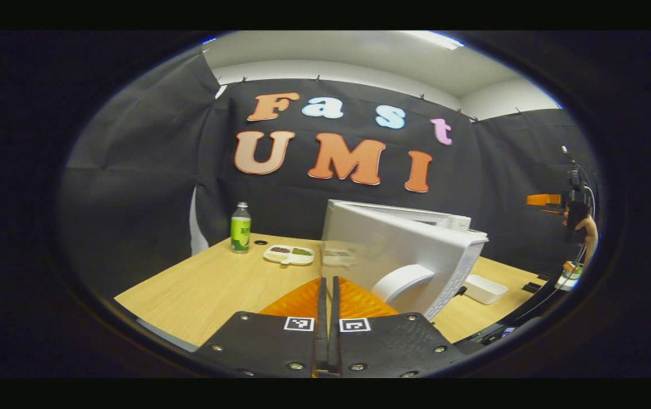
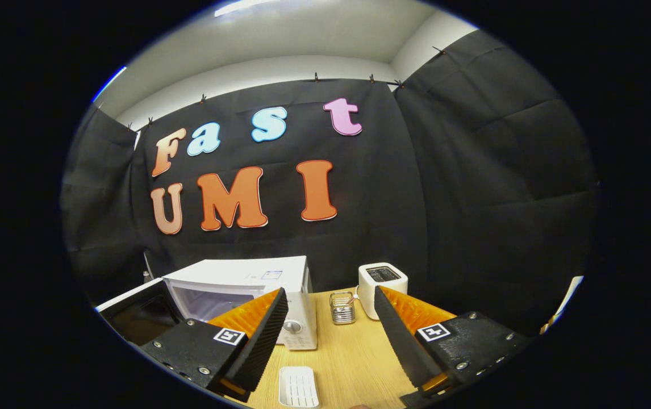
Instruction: Open the microwave oven with the left hand, put the food in, and close the microwave oven.
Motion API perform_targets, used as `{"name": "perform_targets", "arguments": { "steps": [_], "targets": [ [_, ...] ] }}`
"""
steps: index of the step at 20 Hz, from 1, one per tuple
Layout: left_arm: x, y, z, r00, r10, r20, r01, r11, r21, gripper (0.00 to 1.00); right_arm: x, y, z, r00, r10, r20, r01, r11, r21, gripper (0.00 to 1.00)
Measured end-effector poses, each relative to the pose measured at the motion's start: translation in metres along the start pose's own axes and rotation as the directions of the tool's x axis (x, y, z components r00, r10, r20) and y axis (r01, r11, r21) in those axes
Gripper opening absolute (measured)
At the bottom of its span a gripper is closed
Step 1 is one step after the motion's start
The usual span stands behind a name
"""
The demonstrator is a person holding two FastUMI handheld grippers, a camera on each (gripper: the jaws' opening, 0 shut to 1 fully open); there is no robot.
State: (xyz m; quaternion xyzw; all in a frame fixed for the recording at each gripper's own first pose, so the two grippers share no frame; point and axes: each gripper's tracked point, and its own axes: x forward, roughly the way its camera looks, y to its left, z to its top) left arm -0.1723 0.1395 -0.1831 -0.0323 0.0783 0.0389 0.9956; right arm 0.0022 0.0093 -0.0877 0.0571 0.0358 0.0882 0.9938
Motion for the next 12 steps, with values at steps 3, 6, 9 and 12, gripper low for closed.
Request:
{"name": "perform_targets", "arguments": {
  "steps": [3,6,9,12],
  "targets": [
    [0.017,-0.045,0.001,0.997,-0.079,-0.011,0.079,0.996,0.039,0.00,-0.008,-0.012,0.005,1.000,-0.015,0.008,0.015,1.000,-0.019,0.94],
    [0.035,-0.081,-0.003,0.989,-0.145,-0.030,0.146,0.988,0.044,0.02,-0.010,-0.023,0.009,1.000,-0.029,0.007,0.029,0.999,-0.025,0.94],
    [0.059,-0.111,-0.003,0.983,-0.179,-0.037,0.181,0.982,0.055,0.00,-0.013,-0.035,0.010,0.999,-0.042,0.005,0.042,0.999,-0.026,0.94],
    [0.088,-0.141,-0.009,0.977,-0.208,-0.045,0.210,0.975,0.067,0.02,-0.013,-0.047,0.010,0.998,-0.059,0.003,0.059,0.998,-0.033,0.94]
  ]
}}
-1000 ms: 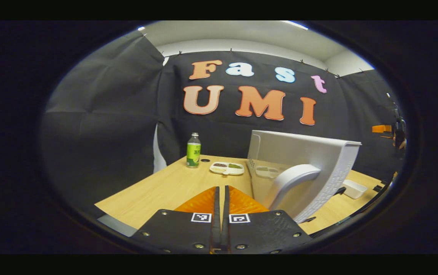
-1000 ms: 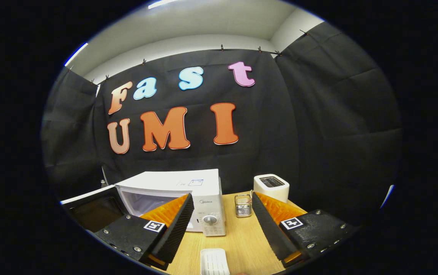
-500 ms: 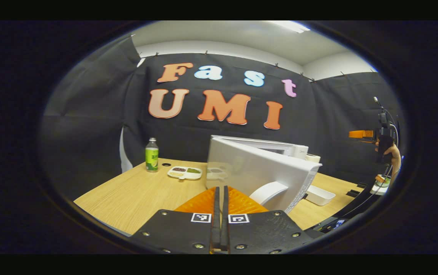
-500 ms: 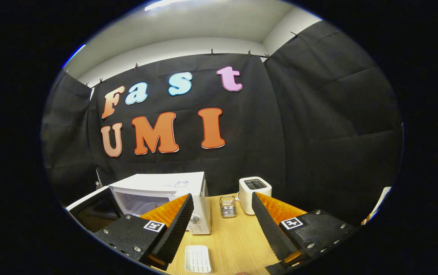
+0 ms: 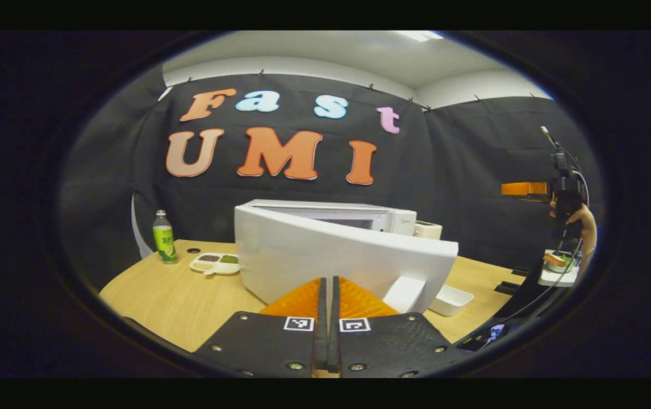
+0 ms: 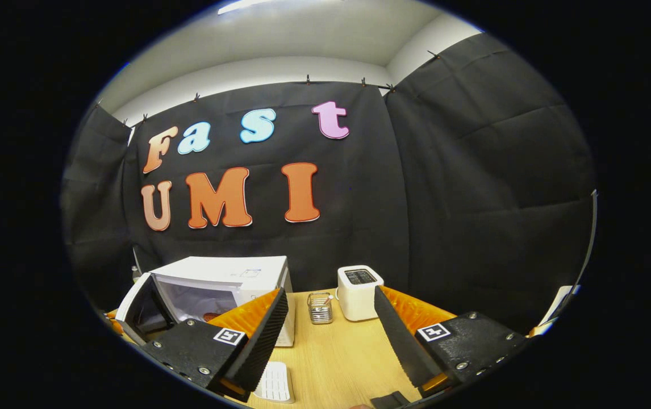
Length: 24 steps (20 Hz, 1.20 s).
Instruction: Open the microwave oven with the left hand, put the food in, and close the microwave oven.
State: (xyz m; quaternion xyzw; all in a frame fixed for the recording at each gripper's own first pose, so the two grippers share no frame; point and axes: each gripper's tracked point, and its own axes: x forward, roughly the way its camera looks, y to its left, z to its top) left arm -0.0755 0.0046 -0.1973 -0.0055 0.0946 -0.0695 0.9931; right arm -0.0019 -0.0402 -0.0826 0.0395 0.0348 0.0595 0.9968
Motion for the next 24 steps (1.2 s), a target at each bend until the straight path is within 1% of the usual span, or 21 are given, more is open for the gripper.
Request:
{"name": "perform_targets", "arguments": {
  "steps": [1,5,10,13,14,16,19,21,22,23,24],
  "targets": [
    [0.012,-0.008,0.001,1.000,-0.014,0.001,0.014,1.000,-0.001,0.01,0.001,-0.004,-0.001,1.000,-0.006,-0.003,0.006,1.000,0.000,0.94],
    [0.062,-0.031,-0.002,1.000,-0.030,0.002,0.030,0.999,0.011,0.02,0.005,-0.026,-0.005,0.999,-0.041,-0.011,0.041,0.999,-0.004,0.94],
    [0.129,-0.047,-0.010,1.000,-0.005,0.000,0.005,0.999,0.051,0.01,0.014,-0.047,-0.014,0.997,-0.074,-0.026,0.074,0.997,0.005,0.95],
    [0.170,-0.051,-0.013,1.000,0.009,0.005,-0.009,0.999,0.030,0.01,0.020,-0.059,-0.022,0.995,-0.094,-0.040,0.094,0.996,0.005,0.94],
    [0.183,-0.051,-0.013,1.000,0.016,0.009,-0.016,1.000,0.027,0.02,0.022,-0.062,-0.024,0.994,-0.099,-0.043,0.099,0.995,0.005,0.95],
    [0.209,-0.048,-0.016,0.999,0.037,0.010,-0.038,0.999,0.033,0.01,0.028,-0.067,-0.028,0.993,-0.111,-0.050,0.111,0.994,0.004,0.95],
    [0.239,-0.038,-0.020,0.996,0.091,0.002,-0.091,0.994,0.057,0.01,0.033,-0.073,-0.032,0.991,-0.122,-0.059,0.123,0.992,0.010,0.95],
    [0.244,-0.035,-0.016,0.992,0.129,0.013,-0.129,0.989,0.069,0.00,0.036,-0.074,-0.036,0.990,-0.126,-0.063,0.126,0.992,0.006,0.95],
    [0.246,-0.035,-0.015,0.990,0.138,0.015,-0.139,0.987,0.075,0.01,0.039,-0.075,-0.038,0.990,-0.129,-0.065,0.129,0.992,0.003,0.95],
    [0.249,-0.035,-0.014,0.989,0.149,0.015,-0.150,0.985,0.089,0.00,0.041,-0.075,-0.041,0.989,-0.132,-0.069,0.132,0.991,0.001,0.94],
    [0.255,-0.033,-0.019,0.987,0.161,-0.006,-0.160,0.981,0.108,0.01,0.043,-0.073,-0.043,0.989,-0.131,-0.076,0.131,0.991,0.001,0.94]
  ]
}}
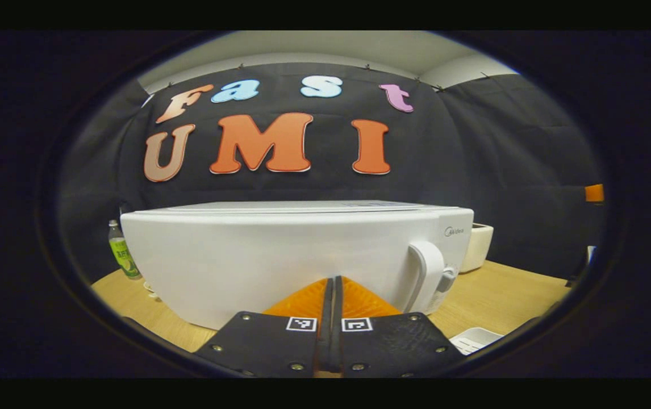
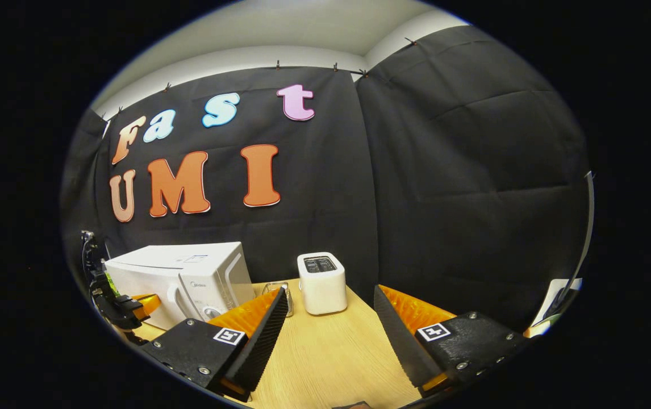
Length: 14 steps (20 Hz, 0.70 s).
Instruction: Open the microwave oven with the left hand, put the food in, and close the microwave oven.
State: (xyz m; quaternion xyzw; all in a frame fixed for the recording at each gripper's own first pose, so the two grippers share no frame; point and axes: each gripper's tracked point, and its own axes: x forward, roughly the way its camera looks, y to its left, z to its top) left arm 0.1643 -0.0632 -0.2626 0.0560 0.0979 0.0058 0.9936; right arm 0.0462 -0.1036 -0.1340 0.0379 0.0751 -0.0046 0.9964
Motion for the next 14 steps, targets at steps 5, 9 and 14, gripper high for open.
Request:
{"name": "perform_targets", "arguments": {
  "steps": [5,9,14],
  "targets": [
    [-0.014,0.008,0.011,1.000,-0.008,-0.029,0.007,1.000,-0.029,0.01,-0.004,0.017,0.003,1.000,0.028,-0.009,-0.028,1.000,-0.004,0.95],
    [-0.076,0.047,0.080,1.000,-0.014,0.017,0.015,0.996,-0.084,0.01,-0.014,0.035,0.024,0.998,0.062,0.012,-0.062,0.998,-0.008,0.94],
    [-0.161,0.124,0.156,0.996,0.034,0.079,-0.028,0.996,-0.083,0.00,-0.031,0.067,0.056,0.992,0.118,0.049,-0.118,0.993,-0.015,0.94]
  ]
}}
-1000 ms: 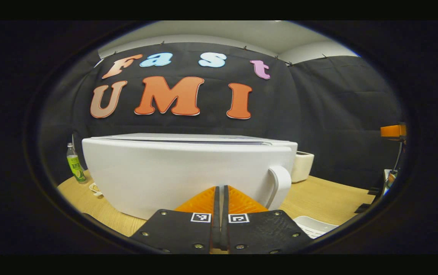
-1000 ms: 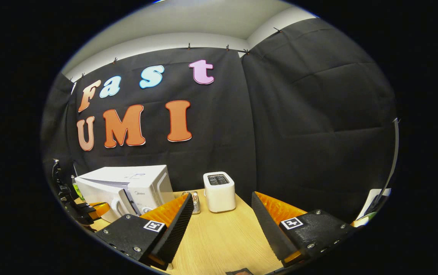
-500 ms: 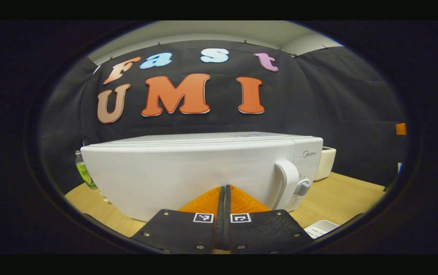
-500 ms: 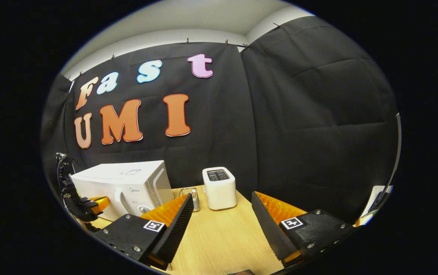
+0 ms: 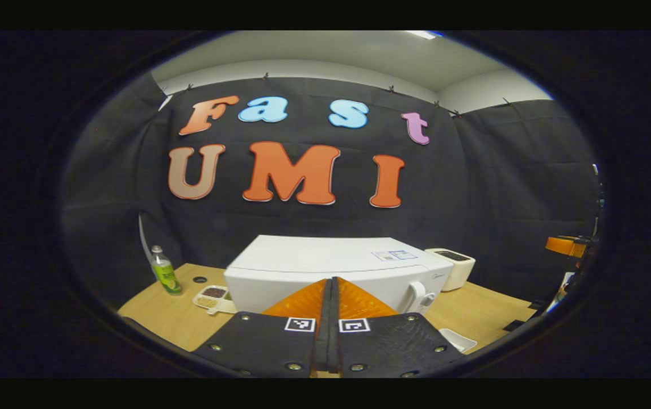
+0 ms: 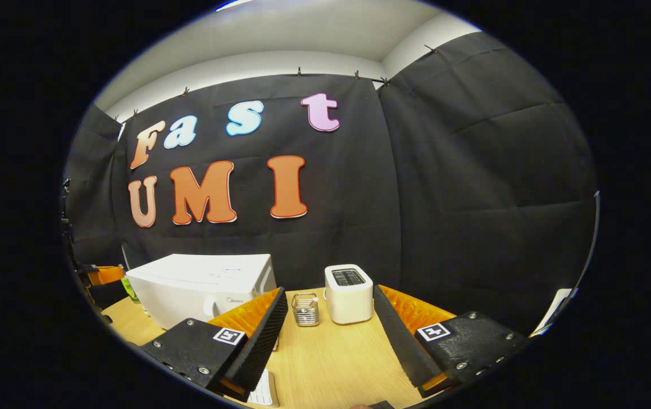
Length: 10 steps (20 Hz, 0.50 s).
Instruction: Open the microwave oven with the left hand, put the food in, and close the microwave oven.
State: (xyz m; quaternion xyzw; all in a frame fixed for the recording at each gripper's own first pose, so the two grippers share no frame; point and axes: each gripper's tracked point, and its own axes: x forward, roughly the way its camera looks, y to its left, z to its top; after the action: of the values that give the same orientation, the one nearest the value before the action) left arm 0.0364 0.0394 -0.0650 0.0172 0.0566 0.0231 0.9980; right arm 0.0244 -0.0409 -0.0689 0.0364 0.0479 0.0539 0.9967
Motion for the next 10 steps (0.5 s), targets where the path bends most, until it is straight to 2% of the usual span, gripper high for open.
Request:
{"name": "perform_targets", "arguments": {
  "steps": [5,8,10],
  "targets": [
    [-0.065,0.075,0.042,0.994,0.113,-0.004,-0.112,0.993,0.027,0.02,-0.011,0.026,0.023,0.999,0.038,0.026,-0.038,0.999,-0.015,0.94],
    [-0.104,0.100,0.070,0.990,0.139,0.029,-0.140,0.990,0.029,0.02,-0.016,0.045,0.030,0.997,0.071,0.029,-0.071,0.997,-0.020,0.94],
    [-0.126,0.116,0.080,0.984,0.174,0.033,-0.176,0.983,0.048,0.57,-0.019,0.052,0.034,0.996,0.085,0.036,-0.084,0.996,-0.028,0.94]
  ]
}}
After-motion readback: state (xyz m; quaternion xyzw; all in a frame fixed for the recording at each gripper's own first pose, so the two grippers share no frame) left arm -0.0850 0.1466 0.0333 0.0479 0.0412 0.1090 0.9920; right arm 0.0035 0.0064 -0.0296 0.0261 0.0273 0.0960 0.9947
